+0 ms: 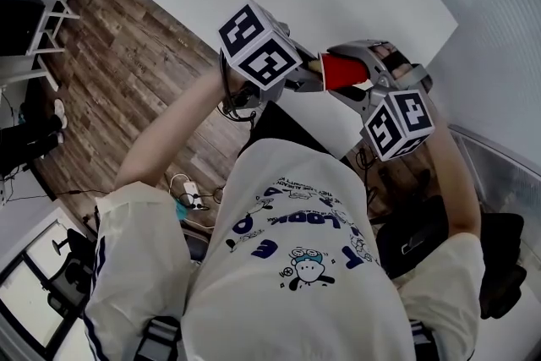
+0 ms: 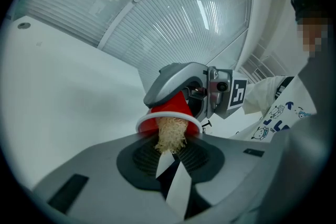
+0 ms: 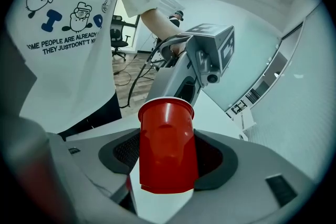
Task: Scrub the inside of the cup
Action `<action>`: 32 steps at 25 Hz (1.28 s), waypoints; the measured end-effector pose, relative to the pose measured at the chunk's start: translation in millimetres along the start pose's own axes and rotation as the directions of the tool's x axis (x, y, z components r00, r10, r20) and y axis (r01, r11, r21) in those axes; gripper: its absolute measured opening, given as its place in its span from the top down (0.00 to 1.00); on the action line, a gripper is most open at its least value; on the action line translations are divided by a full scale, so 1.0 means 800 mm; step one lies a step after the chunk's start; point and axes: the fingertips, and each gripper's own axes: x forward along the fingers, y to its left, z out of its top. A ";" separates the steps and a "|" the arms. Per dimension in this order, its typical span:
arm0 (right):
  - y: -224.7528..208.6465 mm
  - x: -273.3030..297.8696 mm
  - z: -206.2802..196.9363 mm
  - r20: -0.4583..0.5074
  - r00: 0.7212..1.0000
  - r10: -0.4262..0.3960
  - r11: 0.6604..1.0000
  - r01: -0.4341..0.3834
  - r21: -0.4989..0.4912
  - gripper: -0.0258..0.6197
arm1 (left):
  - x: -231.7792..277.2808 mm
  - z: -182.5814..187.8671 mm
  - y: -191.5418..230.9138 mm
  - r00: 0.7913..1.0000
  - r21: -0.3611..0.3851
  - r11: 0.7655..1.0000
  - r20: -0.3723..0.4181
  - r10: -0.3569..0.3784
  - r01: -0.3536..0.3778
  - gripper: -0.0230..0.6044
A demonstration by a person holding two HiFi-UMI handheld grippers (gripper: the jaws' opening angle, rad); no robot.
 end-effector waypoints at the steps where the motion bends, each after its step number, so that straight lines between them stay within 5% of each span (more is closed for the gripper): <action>1: 0.001 -0.001 0.001 0.001 1.000 -0.002 1.000 0.002 -0.007 0.51 | 0.000 -0.001 -0.001 1.000 -0.007 1.000 0.002 -0.010 0.010 0.80; 22: 0.001 -0.009 0.009 -0.006 0.999 -0.052 0.985 0.050 -0.166 0.51 | -0.002 0.002 -0.019 0.973 -0.185 0.955 0.061 -0.225 0.232 0.80; 32: 0.000 -0.009 0.002 -0.009 0.999 -0.038 0.991 0.036 -0.130 0.51 | 0.002 0.004 -0.015 0.982 -0.164 0.968 0.044 -0.186 0.191 0.80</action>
